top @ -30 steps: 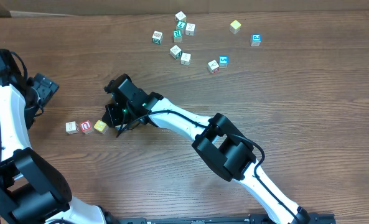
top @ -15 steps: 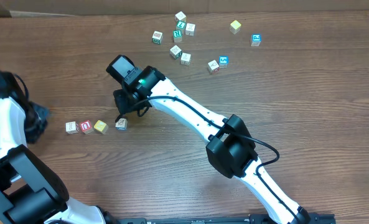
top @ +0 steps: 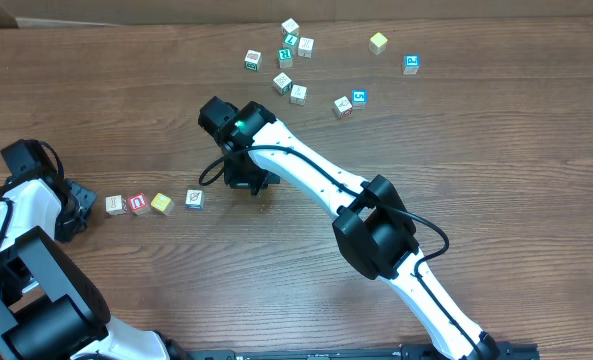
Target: Form a horizontal line
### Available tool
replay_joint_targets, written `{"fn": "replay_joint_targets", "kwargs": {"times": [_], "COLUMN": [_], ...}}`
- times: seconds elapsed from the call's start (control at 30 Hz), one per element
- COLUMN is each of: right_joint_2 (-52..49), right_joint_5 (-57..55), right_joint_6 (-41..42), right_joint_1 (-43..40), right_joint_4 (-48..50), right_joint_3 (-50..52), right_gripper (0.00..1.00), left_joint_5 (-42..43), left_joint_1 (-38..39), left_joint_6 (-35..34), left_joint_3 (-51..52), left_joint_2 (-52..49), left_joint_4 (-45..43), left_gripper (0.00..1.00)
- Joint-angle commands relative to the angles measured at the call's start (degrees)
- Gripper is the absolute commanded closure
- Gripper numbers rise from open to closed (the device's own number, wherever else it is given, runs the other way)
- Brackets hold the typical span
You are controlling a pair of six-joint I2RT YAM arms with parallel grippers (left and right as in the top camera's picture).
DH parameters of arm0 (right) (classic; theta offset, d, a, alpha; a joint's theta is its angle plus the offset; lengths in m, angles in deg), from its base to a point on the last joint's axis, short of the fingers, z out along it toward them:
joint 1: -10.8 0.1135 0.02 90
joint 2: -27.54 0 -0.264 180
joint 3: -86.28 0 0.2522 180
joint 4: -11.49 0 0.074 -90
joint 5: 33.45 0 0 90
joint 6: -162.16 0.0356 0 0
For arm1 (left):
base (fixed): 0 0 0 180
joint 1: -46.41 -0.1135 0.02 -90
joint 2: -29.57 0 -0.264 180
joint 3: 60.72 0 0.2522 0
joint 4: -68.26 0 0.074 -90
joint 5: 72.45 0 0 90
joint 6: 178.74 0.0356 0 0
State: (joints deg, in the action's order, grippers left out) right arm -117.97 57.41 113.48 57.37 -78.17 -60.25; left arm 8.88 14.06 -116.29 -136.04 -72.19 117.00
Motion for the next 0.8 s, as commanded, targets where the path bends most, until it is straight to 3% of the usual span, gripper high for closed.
{"fn": "replay_joint_targets", "kwargs": {"times": [0.0,0.3,0.43,0.6,0.77], "right_joint_2": [0.2,0.2,0.2,0.2,0.2], "right_joint_5": [4.13,5.27,5.27,6.23,11.3], "right_joint_6": [3.5,0.22,-2.4,-2.97,-6.29], "right_joint_1": [0.96,4.26,4.92,4.74,4.85], "right_joint_4": [0.85,2.27,6.08,9.73,13.14], "right_joint_3": [1.09,1.49,3.06,6.51,7.1], "right_gripper": [0.96,0.96,0.96,0.96,0.96], "left_joint_5": [6.88,8.79,9.27,17.35,17.79], "left_joint_1": [-0.15,-0.09,-0.09,-0.09,-0.09], "left_joint_6": [8.98,18.71,19.52,23.61,23.71], "left_joint_3": [0.55,0.55,0.55,0.55,0.55], "left_joint_2": [-1.46,-1.75,-1.75,-1.75,-1.75], "left_joint_4": [-2.36,-0.13,0.79,-0.24,0.11], "left_gripper": [0.96,0.96,0.96,0.96,0.96]}}
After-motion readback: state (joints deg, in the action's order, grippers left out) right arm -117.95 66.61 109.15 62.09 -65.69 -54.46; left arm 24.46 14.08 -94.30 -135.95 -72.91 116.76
